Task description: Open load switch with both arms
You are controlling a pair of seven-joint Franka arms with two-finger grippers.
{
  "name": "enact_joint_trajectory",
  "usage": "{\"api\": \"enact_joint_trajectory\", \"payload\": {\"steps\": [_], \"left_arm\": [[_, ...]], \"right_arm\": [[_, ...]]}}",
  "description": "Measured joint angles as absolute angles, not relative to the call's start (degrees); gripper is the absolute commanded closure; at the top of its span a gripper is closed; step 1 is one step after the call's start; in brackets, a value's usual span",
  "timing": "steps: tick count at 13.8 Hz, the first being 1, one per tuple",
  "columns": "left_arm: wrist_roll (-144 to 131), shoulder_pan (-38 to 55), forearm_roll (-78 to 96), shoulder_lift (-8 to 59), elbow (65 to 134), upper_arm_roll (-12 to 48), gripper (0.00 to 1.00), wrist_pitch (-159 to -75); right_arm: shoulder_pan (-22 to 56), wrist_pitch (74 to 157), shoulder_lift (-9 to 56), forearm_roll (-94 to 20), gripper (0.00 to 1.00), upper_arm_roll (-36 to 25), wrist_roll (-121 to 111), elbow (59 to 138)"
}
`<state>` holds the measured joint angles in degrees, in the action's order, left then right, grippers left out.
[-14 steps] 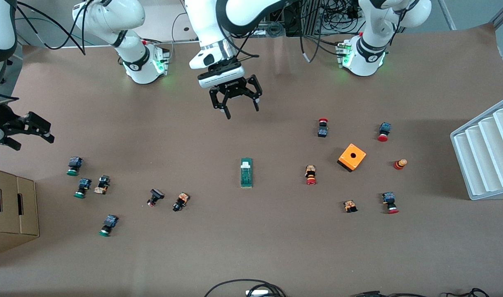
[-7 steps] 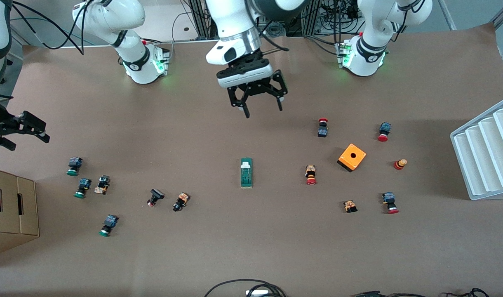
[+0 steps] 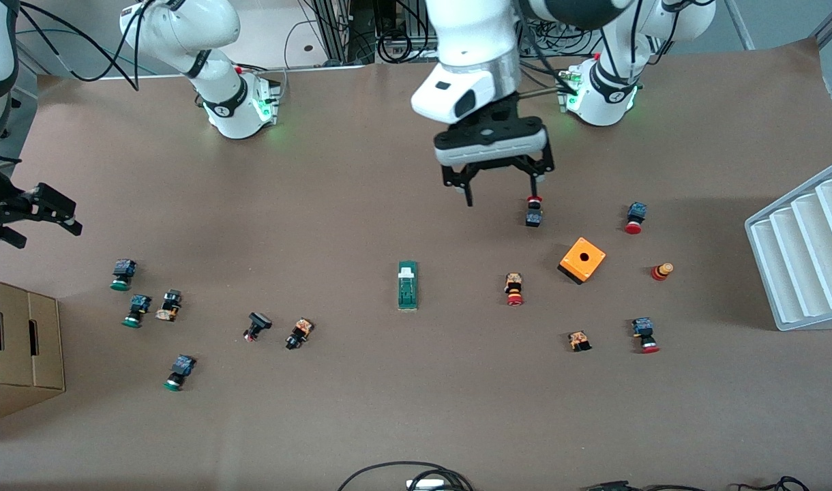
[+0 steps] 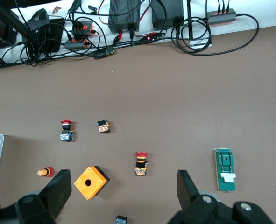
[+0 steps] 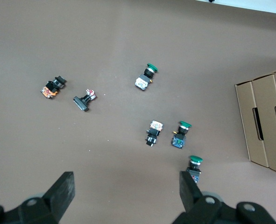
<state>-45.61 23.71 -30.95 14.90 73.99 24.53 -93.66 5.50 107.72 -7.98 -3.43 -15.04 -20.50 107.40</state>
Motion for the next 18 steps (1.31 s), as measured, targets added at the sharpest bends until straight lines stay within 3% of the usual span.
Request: {"api": "enact_joint_trajectory", "payload": {"steps": [6,18], "left_arm": [[-35.26,20.52,-26.15,14.22,73.11,14.85,0.0,-93.64],[-15.44,-2.42,-9.0,13.7,72.93,13.07,0.0,-93.68]], "right_arm": [[5.53,106.79,-7.98,-3.42,0.0,-15.04,-20.51,107.39],[5.63,106.76,-7.98,-3.42,0.0,-14.93,-20.54,107.39]]}}
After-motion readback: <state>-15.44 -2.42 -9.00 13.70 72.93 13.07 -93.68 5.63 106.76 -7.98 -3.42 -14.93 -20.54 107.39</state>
